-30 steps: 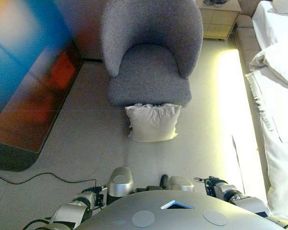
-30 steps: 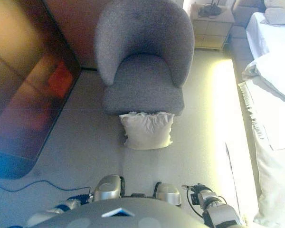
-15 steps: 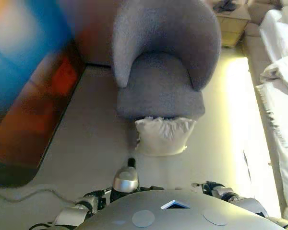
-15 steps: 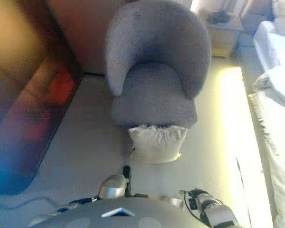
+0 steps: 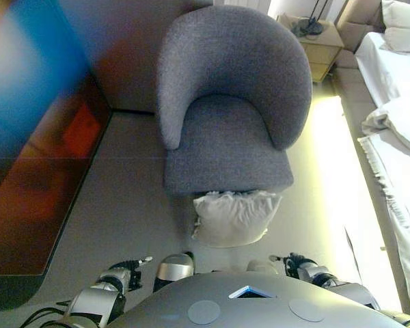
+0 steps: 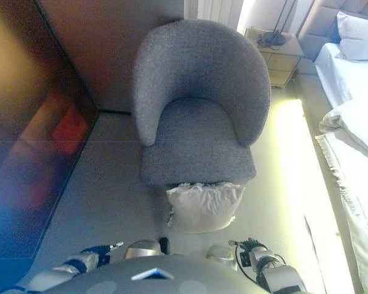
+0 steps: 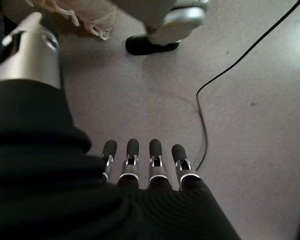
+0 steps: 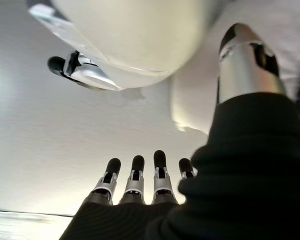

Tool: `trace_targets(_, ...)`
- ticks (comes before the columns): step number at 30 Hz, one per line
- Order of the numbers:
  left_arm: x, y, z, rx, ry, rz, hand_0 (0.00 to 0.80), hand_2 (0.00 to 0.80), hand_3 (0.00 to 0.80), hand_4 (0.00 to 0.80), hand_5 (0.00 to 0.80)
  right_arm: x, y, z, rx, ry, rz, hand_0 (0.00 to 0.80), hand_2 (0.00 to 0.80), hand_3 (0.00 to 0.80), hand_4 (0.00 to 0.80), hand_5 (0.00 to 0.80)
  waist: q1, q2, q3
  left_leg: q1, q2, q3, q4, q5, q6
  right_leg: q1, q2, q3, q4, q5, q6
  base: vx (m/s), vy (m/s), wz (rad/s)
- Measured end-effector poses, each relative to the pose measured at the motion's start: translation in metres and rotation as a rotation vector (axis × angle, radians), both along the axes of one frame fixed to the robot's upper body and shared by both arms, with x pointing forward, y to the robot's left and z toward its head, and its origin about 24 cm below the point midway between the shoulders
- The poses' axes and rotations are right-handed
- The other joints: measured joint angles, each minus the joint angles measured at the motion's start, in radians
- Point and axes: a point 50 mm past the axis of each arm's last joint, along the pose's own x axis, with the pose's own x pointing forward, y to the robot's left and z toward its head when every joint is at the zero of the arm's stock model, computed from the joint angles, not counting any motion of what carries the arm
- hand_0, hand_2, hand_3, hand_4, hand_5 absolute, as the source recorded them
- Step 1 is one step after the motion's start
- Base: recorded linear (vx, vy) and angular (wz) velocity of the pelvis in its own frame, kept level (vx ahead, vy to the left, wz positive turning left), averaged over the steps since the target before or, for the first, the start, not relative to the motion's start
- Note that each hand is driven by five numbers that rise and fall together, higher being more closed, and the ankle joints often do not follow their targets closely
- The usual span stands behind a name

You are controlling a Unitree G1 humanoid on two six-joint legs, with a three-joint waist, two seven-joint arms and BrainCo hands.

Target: Pick up the cushion and take it to the sofa

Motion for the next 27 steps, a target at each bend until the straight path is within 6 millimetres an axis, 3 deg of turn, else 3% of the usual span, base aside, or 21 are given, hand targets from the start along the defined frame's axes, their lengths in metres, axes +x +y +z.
trace_targets(2, 0.002, -0.003, 0.000, -0.007, 0.006, 0.002, 0.000, 0.000, 0.000, 0.000, 0.000, 0.008, 0.001, 0.002, 0.007, -0.037, -0.009, 0.000, 0.000, 0.000, 0.000, 0.000, -0.022, 0.014, 0.009, -0.003, 0.015, -0.001, -0.010, 0.000, -0.006, -0.051, -0.013, -0.026, -0.111, 0.030, 0.017, 0.117, -0.213, 0.23)
trace_targets(4, 0.000, -0.004, -0.001, -0.008, 0.012, 0.004, 0.000, 0.000, 0.000, 0.000, 0.000, 0.010, 0.001, 0.002, 0.017, -0.059, -0.033, 0.000, 0.000, 0.000, 0.000, 0.000, -0.043, 0.005, 0.011, 0.004, 0.023, 0.000, -0.017, -0.006, -0.021, -0.063, -0.036, -0.029, -0.220, 0.105, 0.021, 0.182, -0.246, 0.31)
trace_targets(6, 0.000, -0.005, -0.001, -0.011, 0.010, 0.003, 0.000, 0.000, 0.000, 0.000, 0.000, 0.006, 0.001, 0.001, 0.017, -0.048, -0.038, 0.000, 0.000, 0.000, 0.000, 0.000, -0.035, -0.016, 0.011, 0.021, 0.025, -0.005, -0.017, -0.015, -0.049, -0.045, -0.061, -0.024, -0.323, 0.177, 0.022, 0.191, -0.215, 0.13)
trace_targets(8, -0.010, 0.004, 0.000, 0.011, 0.031, 0.012, 0.000, 0.000, 0.000, 0.000, 0.000, 0.001, 0.006, -0.001, 0.027, -0.033, -0.027, 0.000, 0.000, 0.000, 0.000, 0.000, -0.036, -0.067, 0.014, 0.051, 0.016, -0.028, -0.017, -0.021, -0.104, 0.024, -0.065, 0.008, -0.433, 0.264, 0.016, 0.191, -0.208, 0.11)
trace_targets(11, -0.024, -0.013, -0.007, -0.025, 0.061, 0.028, 0.000, 0.000, 0.000, 0.000, 0.000, -0.009, -0.009, 0.001, -0.012, -0.009, -0.019, 0.000, 0.000, 0.000, 0.000, 0.000, -0.035, -0.002, 0.019, 0.069, 0.110, -0.061, -0.007, -0.041, -0.146, 0.104, 0.030, 0.001, -0.499, 0.263, -0.026, 0.169, -0.193, 0.13)
trace_targets(14, -0.026, -0.023, -0.009, -0.048, 0.058, 0.026, 0.000, 0.000, 0.000, 0.000, 0.000, -0.009, -0.023, 0.005, -0.046, 0.001, -0.004, 0.000, 0.000, 0.000, 0.000, 0.000, -0.034, 0.025, 0.017, 0.055, 0.163, -0.078, 0.042, -0.059, -0.174, 0.150, 0.082, -0.016, -0.551, 0.265, -0.051, 0.122, -0.169, 0.15)
trace_targets(18, -0.018, -0.028, -0.010, -0.041, 0.010, -0.003, 0.000, 0.000, 0.000, 0.000, 0.000, -0.006, -0.032, 0.008, -0.072, 0.000, 0.005, 0.000, 0.000, 0.000, 0.000, 0.000, -0.026, 0.034, 0.015, 0.034, 0.182, -0.091, 0.067, -0.065, -0.183, 0.152, 0.093, -0.026, -0.560, 0.262, -0.053, -0.037, -0.095, 0.11)
trace_targets(22, 0.006, -0.027, -0.006, 0.013, -0.084, -0.011, 0.000, 0.000, 0.000, 0.000, 0.000, 0.001, -0.031, 0.009, -0.082, -0.003, 0.025, 0.000, 0.000, 0.000, 0.000, 0.000, -0.009, 0.040, 0.031, -0.037, 0.173, -0.114, 0.093, -0.069, -0.183, 0.097, 0.076, -0.041, -0.537, 0.262, -0.058, -0.084, -0.003, 0.13)
trace_targets(27, 0.026, -0.029, -0.002, 0.039, -0.184, -0.040, 0.000, 0.000, 0.000, 0.000, 0.000, 0.008, -0.037, 0.012, -0.133, -0.043, -0.025, 0.000, 0.000, 0.000, 0.000, 0.000, -0.012, 0.081, 0.060, -0.106, 0.164, -0.110, 0.105, -0.057, -0.172, 0.048, 0.051, -0.071, -0.525, 0.267, -0.054, -0.174, 0.077, 0.20)
